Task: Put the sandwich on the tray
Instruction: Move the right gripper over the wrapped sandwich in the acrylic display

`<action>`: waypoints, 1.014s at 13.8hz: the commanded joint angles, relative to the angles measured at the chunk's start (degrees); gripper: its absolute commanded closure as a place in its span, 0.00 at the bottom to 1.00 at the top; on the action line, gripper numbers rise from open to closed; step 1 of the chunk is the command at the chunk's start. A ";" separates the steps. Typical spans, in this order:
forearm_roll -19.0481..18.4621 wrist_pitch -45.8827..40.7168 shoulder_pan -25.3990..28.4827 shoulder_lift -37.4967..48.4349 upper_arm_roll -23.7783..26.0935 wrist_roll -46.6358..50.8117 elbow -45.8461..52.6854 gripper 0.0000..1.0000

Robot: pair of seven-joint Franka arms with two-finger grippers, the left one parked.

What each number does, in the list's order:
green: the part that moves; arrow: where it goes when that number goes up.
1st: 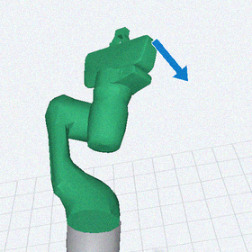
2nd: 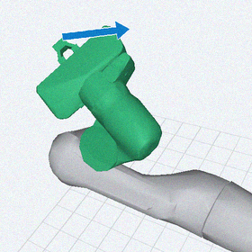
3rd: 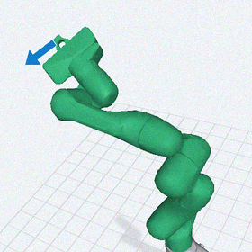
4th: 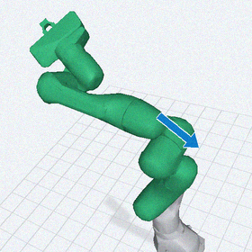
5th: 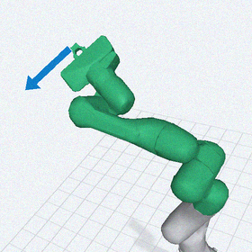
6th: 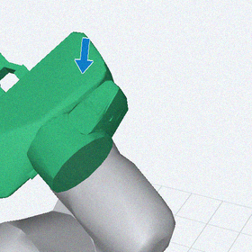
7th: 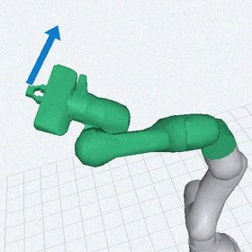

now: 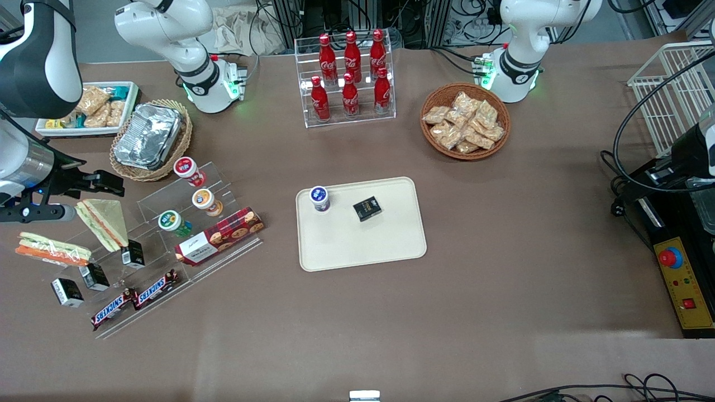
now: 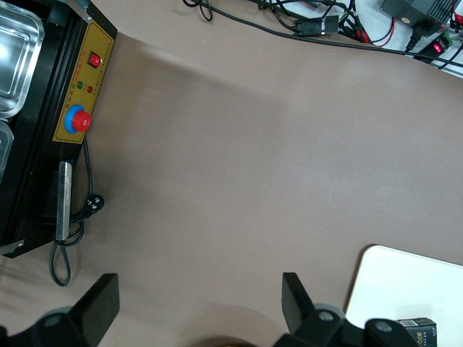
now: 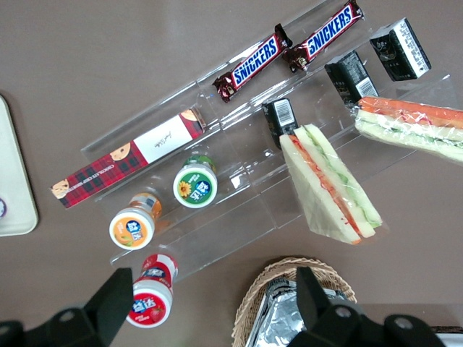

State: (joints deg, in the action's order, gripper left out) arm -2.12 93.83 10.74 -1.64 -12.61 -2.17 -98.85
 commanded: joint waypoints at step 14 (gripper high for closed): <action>4.49 4.68 -3.96 -1.96 -1.54 -14.48 1.20 0.00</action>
State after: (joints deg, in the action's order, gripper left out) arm 0.98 96.75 9.47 -2.51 -13.31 -8.11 -98.85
